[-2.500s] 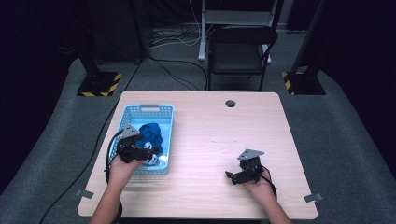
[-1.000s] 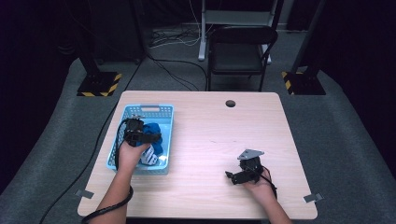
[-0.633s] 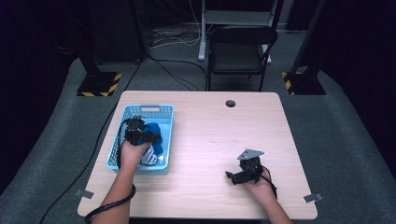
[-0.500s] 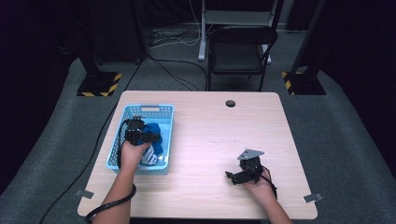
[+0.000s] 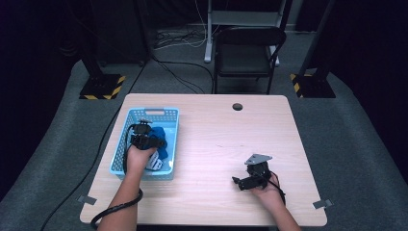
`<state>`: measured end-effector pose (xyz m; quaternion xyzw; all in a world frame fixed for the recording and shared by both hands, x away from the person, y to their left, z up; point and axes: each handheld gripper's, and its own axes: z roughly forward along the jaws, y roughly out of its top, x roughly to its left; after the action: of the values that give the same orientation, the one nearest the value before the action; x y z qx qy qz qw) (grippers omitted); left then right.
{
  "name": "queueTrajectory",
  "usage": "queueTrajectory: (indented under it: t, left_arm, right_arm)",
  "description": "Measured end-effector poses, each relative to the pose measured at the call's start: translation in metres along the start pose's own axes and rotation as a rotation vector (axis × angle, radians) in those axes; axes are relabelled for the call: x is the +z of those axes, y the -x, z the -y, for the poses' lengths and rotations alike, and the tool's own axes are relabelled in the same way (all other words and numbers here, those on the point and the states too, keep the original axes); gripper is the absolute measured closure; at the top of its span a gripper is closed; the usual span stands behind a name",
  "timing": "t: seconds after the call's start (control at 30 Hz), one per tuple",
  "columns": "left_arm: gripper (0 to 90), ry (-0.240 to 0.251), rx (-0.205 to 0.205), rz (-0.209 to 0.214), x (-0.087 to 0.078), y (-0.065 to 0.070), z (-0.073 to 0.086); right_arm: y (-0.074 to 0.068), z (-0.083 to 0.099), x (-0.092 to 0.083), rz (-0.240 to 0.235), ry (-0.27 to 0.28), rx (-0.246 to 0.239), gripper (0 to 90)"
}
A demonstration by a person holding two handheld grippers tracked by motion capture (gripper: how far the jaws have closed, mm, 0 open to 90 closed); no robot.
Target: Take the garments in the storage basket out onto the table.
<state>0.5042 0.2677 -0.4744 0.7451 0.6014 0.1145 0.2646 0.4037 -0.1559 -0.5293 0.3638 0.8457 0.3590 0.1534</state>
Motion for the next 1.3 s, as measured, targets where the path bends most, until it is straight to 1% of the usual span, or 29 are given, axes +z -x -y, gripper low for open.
queueTrajectory:
  t: [0.07,0.23,0.33,0.5,0.63,0.77,0.8,0.83,0.9,0.97,1.0,1.03,1.07,1.1,1.13,1.17,1.2,1.3]
  left_arm:
    - [21.2,-0.012,-0.004,-0.004,0.001,0.0,0.0]
    - [21.6,-0.033,-0.016,-0.012,0.003,-0.002,0.0]
    - [29.5,-0.039,-0.018,-0.024,0.003,-0.002,0.0]
    - [39.6,-0.045,-0.024,-0.043,0.003,-0.003,0.0]
    - [45.3,-0.043,-0.02,-0.044,0.003,-0.004,0.0]
    - [52.1,-0.042,-0.028,-0.037,0.001,-0.005,0.0]
    - [53.7,-0.041,-0.019,-0.043,0.0,-0.004,0.0]
    - [55.2,-0.041,-0.019,-0.043,0.0,-0.004,0.0]
    - [57.4,-0.038,-0.013,-0.054,-0.001,-0.003,0.0]
    - [59.2,-0.034,-0.01,-0.055,-0.002,-0.002,-0.001]
    - [60.0,-0.013,-0.005,-0.048,-0.004,-0.002,-0.001]
    - [60.5,-0.013,-0.005,-0.048,-0.004,-0.002,-0.001]
    - [60.6,0.006,-0.011,-0.043,-0.007,-0.002,-0.001]
    - [60.7,0.006,-0.011,-0.043,-0.007,-0.002,-0.001]
    - [60.8,0.019,-0.016,-0.028,-0.009,-0.001,-0.001]
    - [61.1,0.019,-0.016,-0.028,-0.009,-0.001,-0.001]
    - [61.1,0.022,-0.003,-0.029,-0.012,-0.001,-0.001]
    - [61.5,0.036,0.005,-0.037,-0.016,0.0,-0.001]
  right_arm:
    - [0.0,0.0,0.0,0.0,0.0,0.0,2.3]
    - [0.0,0.0,0.0,-0.001,0.0,0.0,2.3]
    - [0.0,0.0,0.0,0.0,0.0,0.0,2.3]
    - [0.0,0.0,0.0,-0.001,0.0,0.0,2.3]
    - [0.0,0.0,0.0,-0.001,0.0,0.0,2.3]
    - [0.0,0.0,0.0,-0.001,0.0,0.0,2.3]
    - [0.0,0.0,0.0,-0.001,0.0,0.0,2.3]
    - [0.0,0.0,0.0,-0.001,0.0,0.0,2.3]
    - [0.0,0.0,0.0,-0.001,0.0,0.0,2.3]
    - [0.0,0.0,0.0,-0.001,0.0,0.0,2.3]
    - [0.0,0.0,0.0,-0.001,0.0,0.0,2.3]
    - [0.0,0.0,0.0,-0.001,0.0,0.0,2.3]
    - [0.0,0.0,0.0,-0.001,0.0,0.001,2.3]
    - [0.0,0.0,0.0,-0.001,0.0,0.001,2.3]
    - [0.0,0.0,0.0,-0.001,0.0,0.001,2.3]
    - [0.0,0.0,0.0,-0.001,0.0,0.001,2.3]
    - [0.0,0.0,0.0,-0.001,0.0,0.001,2.3]
    - [0.0,0.0,0.0,-0.001,0.0,0.001,2.3]
